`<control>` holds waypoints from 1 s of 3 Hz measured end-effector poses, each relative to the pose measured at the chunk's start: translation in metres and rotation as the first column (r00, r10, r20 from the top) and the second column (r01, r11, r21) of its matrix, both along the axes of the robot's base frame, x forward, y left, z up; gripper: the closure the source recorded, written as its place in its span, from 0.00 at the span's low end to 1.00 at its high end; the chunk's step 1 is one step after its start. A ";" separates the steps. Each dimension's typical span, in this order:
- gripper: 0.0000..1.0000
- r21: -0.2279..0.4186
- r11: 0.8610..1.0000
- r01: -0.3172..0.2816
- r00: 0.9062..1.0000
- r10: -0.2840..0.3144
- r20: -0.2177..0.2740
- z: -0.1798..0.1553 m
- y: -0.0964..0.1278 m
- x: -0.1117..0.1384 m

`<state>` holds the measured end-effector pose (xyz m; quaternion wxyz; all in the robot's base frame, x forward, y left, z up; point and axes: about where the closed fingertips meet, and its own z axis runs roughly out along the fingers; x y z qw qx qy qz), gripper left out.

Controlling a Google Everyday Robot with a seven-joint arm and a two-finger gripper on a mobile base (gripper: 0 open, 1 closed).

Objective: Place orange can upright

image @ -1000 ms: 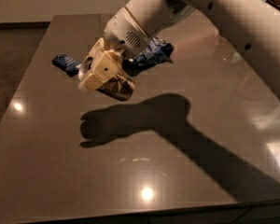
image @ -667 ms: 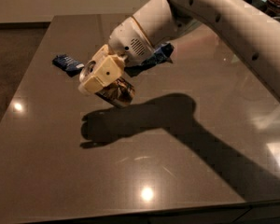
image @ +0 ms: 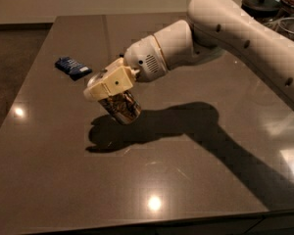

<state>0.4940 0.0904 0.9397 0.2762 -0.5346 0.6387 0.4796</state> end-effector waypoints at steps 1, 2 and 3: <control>1.00 0.071 0.990 0.118 0.992 -0.115 -0.053 -0.005 -0.005 0.008; 1.00 0.141 0.966 0.214 0.975 -0.203 -0.092 -0.010 -0.012 0.014; 1.00 0.218 0.930 0.295 0.955 -0.280 -0.100 -0.011 -0.020 0.018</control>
Offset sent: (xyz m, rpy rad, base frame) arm 0.0249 -0.0317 -0.0182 0.2663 0.1109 -0.3579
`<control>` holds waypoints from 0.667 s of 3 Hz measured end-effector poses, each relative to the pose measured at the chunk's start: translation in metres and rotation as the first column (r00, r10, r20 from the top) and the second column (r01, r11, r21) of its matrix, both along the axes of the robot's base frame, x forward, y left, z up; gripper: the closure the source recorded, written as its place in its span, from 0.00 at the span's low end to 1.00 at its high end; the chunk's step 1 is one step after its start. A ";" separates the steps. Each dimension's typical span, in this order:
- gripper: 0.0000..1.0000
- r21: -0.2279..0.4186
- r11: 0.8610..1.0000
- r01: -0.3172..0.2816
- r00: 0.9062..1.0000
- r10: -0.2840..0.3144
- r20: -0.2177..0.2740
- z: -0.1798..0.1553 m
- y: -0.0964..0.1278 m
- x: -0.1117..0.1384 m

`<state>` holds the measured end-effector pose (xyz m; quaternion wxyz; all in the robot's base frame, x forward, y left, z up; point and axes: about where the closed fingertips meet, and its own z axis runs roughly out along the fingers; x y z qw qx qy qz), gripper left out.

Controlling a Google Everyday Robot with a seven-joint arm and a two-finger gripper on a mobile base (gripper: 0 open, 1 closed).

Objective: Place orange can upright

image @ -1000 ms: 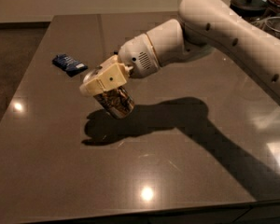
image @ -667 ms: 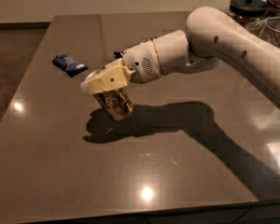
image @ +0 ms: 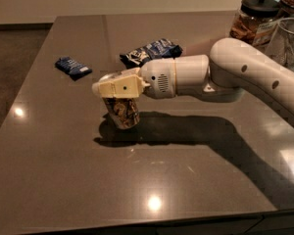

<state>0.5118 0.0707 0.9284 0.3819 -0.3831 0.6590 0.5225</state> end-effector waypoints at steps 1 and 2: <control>1.00 0.090 0.992 0.087 0.995 -0.090 0.033 0.000 -0.009 0.004; 1.00 0.138 0.983 0.125 0.989 -0.135 0.059 0.002 -0.014 0.006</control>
Offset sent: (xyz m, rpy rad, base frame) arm 0.0102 -0.0276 0.0028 0.1908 -0.1036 -0.1929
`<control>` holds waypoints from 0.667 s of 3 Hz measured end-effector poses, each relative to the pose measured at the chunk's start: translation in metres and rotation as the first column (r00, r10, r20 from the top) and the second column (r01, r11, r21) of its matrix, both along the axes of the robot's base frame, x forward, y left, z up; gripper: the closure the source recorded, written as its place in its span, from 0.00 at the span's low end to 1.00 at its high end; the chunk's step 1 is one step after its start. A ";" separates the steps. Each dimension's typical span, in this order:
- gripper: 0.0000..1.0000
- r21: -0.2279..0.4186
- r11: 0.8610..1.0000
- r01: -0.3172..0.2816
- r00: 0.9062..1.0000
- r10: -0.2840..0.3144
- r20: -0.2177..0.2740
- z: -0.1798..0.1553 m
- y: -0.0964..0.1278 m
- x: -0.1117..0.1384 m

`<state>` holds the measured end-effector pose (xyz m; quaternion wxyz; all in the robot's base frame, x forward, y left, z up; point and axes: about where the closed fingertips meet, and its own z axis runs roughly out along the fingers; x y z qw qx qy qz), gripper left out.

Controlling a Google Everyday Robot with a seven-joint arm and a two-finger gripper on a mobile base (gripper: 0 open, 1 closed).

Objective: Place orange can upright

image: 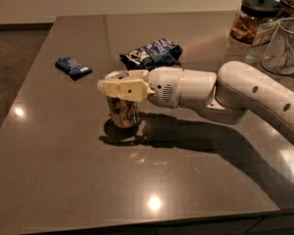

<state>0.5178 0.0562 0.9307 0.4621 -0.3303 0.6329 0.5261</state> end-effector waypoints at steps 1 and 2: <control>0.75 0.043 0.997 0.065 0.997 -0.066 0.040 0.000 -0.006 0.000; 0.44 0.063 0.992 0.110 0.990 -0.115 0.086 0.003 -0.010 0.002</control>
Offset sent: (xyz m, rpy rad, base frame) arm 0.0037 -0.0168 0.0027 0.0601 -0.1221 -0.1564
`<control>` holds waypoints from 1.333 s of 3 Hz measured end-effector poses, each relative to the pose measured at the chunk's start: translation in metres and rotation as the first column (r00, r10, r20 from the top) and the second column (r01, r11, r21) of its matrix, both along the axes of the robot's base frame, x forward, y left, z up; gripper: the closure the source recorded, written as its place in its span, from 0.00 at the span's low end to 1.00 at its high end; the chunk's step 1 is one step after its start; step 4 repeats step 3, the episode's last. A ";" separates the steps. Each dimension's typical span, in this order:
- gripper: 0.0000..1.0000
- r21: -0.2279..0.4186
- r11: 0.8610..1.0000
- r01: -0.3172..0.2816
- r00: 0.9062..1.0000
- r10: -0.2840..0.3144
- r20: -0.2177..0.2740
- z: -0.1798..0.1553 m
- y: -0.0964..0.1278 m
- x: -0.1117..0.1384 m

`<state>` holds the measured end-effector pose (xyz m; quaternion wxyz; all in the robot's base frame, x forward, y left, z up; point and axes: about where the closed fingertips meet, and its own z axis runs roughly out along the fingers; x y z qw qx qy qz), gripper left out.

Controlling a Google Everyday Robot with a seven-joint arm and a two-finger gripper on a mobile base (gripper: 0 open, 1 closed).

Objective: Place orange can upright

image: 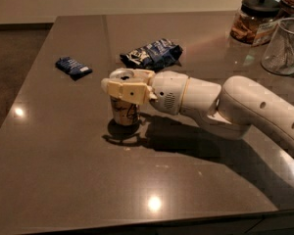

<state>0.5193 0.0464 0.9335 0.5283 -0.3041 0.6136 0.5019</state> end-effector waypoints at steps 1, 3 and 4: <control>0.22 0.027 1.000 0.016 0.999 -0.017 0.041 0.001 -0.002 0.001; 0.00 0.062 0.998 0.031 0.997 -0.036 0.071 -0.004 -0.006 0.005; 0.00 0.062 0.998 0.031 0.997 -0.036 0.071 -0.004 -0.006 0.005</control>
Offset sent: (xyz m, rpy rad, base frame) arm 0.0112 -0.0166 -0.0112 0.0977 -0.0965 -0.0617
